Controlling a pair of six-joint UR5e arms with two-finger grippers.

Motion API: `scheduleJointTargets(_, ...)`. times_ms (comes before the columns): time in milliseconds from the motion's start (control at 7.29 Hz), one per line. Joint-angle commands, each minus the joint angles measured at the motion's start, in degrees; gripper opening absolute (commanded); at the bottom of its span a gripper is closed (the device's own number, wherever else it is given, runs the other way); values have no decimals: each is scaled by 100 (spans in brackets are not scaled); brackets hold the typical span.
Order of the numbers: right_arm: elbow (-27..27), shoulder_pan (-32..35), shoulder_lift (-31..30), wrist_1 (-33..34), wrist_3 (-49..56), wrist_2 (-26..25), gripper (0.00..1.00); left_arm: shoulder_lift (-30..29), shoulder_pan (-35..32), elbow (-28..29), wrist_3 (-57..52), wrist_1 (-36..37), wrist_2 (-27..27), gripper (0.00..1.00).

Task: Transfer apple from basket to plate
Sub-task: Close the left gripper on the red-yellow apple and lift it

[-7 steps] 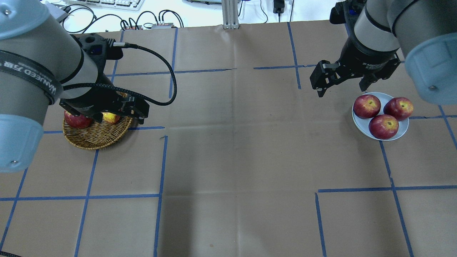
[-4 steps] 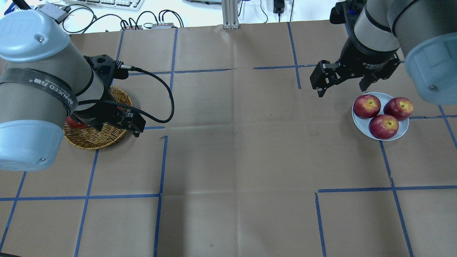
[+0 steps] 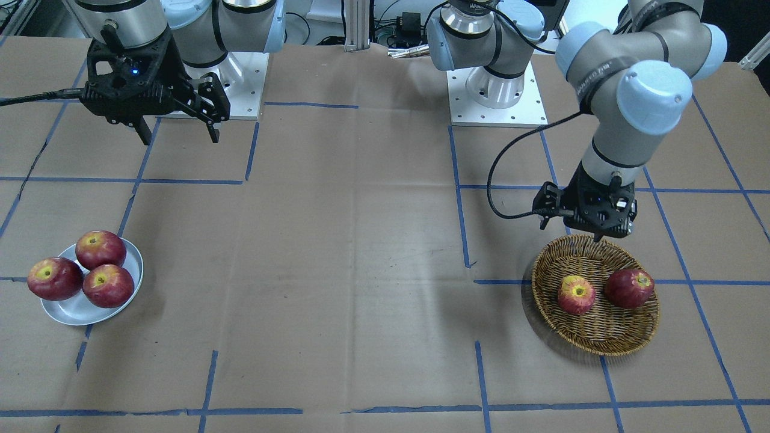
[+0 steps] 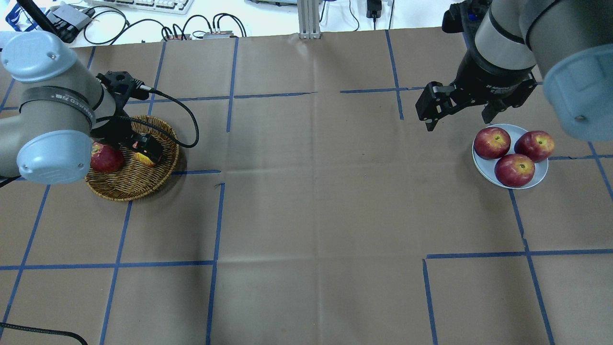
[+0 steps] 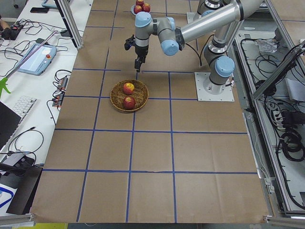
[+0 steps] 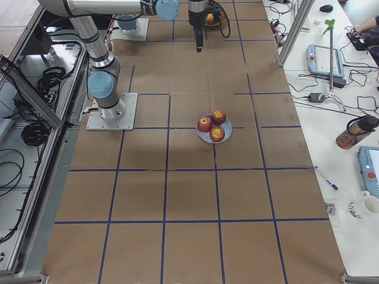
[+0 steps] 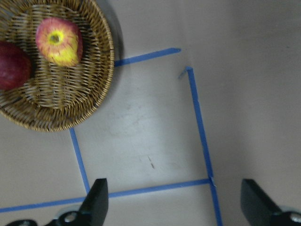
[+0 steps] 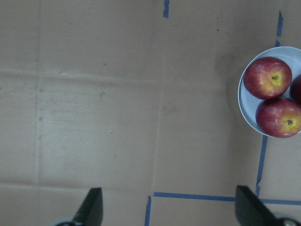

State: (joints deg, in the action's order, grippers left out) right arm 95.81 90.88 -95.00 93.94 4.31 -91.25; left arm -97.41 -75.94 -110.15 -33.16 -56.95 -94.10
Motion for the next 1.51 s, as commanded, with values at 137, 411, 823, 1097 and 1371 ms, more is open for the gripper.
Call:
scheduleJointTargets(137, -53, -26, 43, -17, 9, -15, 100, -1137, 194, 634, -147, 431, 235, 99)
scheduleJointTargets(411, -71, -210, 69, -34, 61, 20, 100, -1428, 194, 627, -147, 457, 226, 99)
scheduleJointTargets(823, -421, -220, 314, -191, 70, 20, 100, -1728, 246, 574, -130, 475, 191, 99)
scheduleJointTargets(1097, -642, -141, 526, -263, 62, 37, 100, -1903, 282, 661, -156, 562, 191, 98)
scheduleJointTargets(1371, -643, -61, 536, -263, 62, 37, 100, -1930, 282, 670, -138, 659, 173, 80)
